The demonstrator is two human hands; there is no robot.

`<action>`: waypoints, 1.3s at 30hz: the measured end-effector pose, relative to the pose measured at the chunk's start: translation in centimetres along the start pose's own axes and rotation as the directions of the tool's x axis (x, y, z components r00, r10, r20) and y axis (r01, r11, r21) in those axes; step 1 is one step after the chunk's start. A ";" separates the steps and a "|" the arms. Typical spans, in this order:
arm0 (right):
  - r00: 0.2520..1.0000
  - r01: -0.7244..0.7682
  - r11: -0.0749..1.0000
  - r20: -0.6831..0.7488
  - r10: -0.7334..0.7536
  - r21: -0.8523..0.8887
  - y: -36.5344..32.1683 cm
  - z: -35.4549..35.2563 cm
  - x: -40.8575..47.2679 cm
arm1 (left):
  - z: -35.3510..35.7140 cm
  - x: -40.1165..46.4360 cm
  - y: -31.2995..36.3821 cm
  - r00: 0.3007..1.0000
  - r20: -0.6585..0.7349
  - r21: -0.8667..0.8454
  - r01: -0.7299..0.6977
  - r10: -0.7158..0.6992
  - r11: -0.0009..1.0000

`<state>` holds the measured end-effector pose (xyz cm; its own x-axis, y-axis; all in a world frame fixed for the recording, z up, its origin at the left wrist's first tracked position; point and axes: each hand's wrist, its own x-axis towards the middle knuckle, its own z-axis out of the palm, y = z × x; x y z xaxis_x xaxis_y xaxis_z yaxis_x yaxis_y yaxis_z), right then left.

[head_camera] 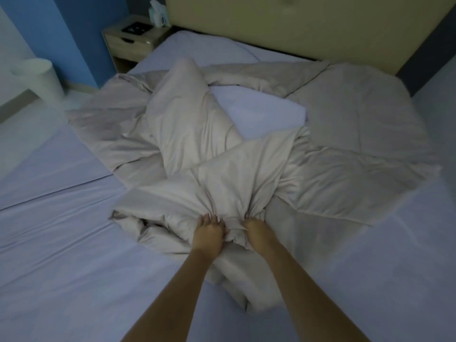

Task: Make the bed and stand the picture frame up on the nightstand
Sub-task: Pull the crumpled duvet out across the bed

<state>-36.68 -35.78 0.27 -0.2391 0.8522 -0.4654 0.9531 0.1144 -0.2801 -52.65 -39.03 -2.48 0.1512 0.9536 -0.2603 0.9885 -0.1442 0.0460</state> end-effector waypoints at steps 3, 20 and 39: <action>1.000 0.002 0.999 -0.016 -0.001 0.035 2.3 -1.6 -6.1 | -2.8 -4.5 4.6 1.000 0.026 -0.027 0.012 -0.011 1.000; 0.989 0.143 0.990 0.039 -0.143 0.007 30.2 -3.2 -41.7 | -4.1 -27.8 43.4 0.998 0.067 -0.155 0.003 0.007 0.988; 0.996 0.061 0.998 0.061 -0.060 -0.016 49.8 6.4 -66.4 | 1.8 -46.2 68.1 0.985 0.125 -0.030 -0.115 0.118 0.993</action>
<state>25.44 -89.96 11.87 -0.3063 0.8112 -0.4981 0.9397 0.1740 -0.2944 7.75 -93.36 10.89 0.2663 0.8894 -0.3715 0.9639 -0.2450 0.1043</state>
